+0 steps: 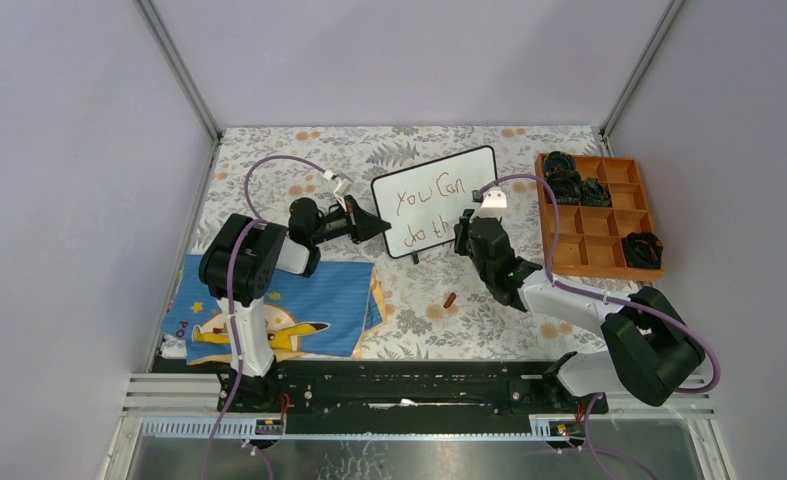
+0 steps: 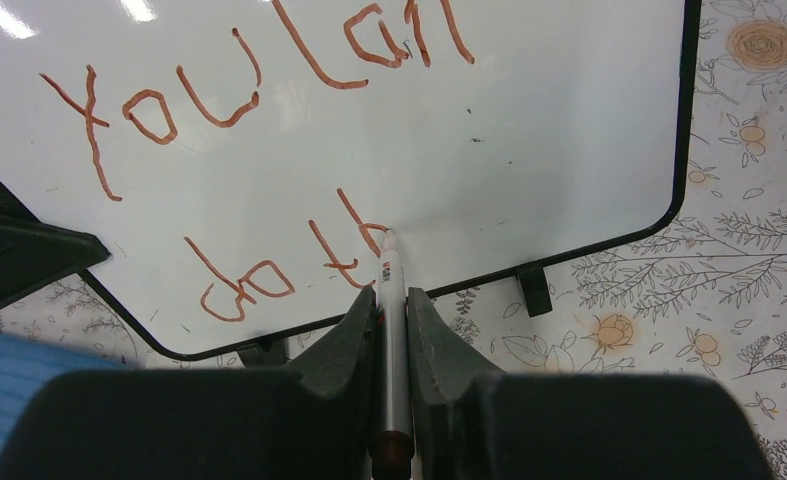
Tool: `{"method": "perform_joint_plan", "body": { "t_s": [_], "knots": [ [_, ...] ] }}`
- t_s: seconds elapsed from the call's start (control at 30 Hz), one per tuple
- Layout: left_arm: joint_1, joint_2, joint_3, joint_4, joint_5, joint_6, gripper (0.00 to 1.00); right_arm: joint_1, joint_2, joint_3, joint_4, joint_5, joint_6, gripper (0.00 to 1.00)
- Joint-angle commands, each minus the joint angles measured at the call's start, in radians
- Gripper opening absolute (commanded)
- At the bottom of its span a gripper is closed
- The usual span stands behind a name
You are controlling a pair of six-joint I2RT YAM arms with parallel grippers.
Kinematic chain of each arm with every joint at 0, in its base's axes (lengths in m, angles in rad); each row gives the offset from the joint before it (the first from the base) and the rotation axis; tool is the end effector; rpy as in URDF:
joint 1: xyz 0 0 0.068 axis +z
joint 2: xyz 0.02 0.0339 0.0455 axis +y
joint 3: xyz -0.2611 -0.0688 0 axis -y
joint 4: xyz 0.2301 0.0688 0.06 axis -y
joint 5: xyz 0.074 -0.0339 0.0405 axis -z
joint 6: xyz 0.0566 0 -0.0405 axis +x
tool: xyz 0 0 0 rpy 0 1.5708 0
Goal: Write a sentence on the whiteboard
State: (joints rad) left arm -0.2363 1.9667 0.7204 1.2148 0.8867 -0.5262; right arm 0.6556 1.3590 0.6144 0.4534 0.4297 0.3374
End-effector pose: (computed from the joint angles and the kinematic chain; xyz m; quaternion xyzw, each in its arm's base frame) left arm 0.3403 -0.1271 0.1520 0.2017 0.6850 -0.5198 0.4688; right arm 0.2483 0.1612 0.2209 0.0015 0.7940 0.1275 0.5943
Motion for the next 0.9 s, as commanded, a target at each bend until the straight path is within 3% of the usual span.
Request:
{"method": "perform_joint_plan", "body": {
  "t_s": [0.0,0.87],
  "knots": [
    [-0.025,0.021,-0.018,-0.136,-0.003,0.079,0.0,-0.011,0.004,0.027,0.002,0.036,-0.002,0.0],
    [-0.026,0.024,-0.016,-0.138,-0.002,0.08,0.0,-0.011,-0.016,-0.009,-0.046,0.014,0.011,0.0]
  ]
}}
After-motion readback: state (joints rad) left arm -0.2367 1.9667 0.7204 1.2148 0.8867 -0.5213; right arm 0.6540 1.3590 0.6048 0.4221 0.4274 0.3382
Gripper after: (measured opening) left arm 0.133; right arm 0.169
